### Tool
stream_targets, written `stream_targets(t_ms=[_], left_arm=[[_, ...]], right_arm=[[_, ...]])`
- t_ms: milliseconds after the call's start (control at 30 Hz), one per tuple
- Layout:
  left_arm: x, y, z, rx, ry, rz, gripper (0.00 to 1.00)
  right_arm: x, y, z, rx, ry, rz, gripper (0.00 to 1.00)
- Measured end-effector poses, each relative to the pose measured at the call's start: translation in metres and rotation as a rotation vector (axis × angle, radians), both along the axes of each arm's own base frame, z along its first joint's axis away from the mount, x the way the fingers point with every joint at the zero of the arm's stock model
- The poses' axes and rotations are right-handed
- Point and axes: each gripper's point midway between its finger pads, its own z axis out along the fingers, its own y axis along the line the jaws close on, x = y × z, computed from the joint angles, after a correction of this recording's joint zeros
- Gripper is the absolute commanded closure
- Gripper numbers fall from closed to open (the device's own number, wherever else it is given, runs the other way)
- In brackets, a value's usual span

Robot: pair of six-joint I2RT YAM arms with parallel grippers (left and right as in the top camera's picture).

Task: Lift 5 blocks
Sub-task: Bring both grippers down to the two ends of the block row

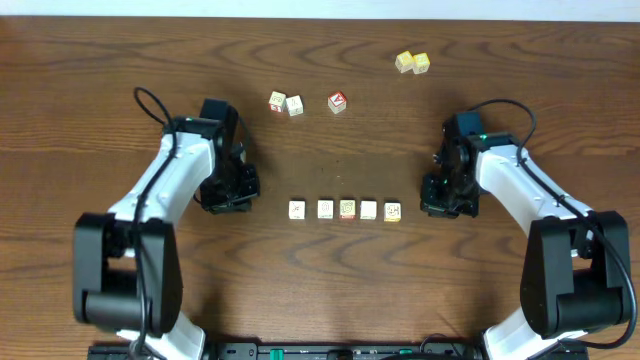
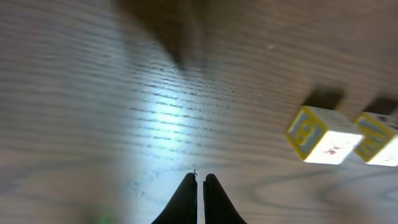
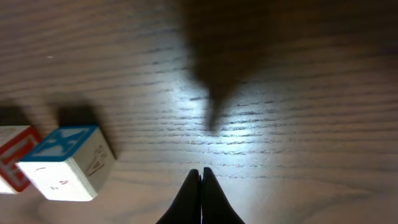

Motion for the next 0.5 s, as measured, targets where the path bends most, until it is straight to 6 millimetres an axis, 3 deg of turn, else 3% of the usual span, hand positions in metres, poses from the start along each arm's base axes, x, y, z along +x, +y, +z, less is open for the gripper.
stream_targets(t_ms=[167,500], left_arm=[[0.004,-0.008,-0.015,-0.048,0.016,-0.035,0.93],[-0.002,-0.026,-0.034,-0.14,0.004,-0.095,0.93]], right_arm=[[-0.009,0.002,-0.007,0.017,0.022,-0.015,0.99],[-0.007,0.007,-0.007,0.043,0.016,-0.022,0.99]])
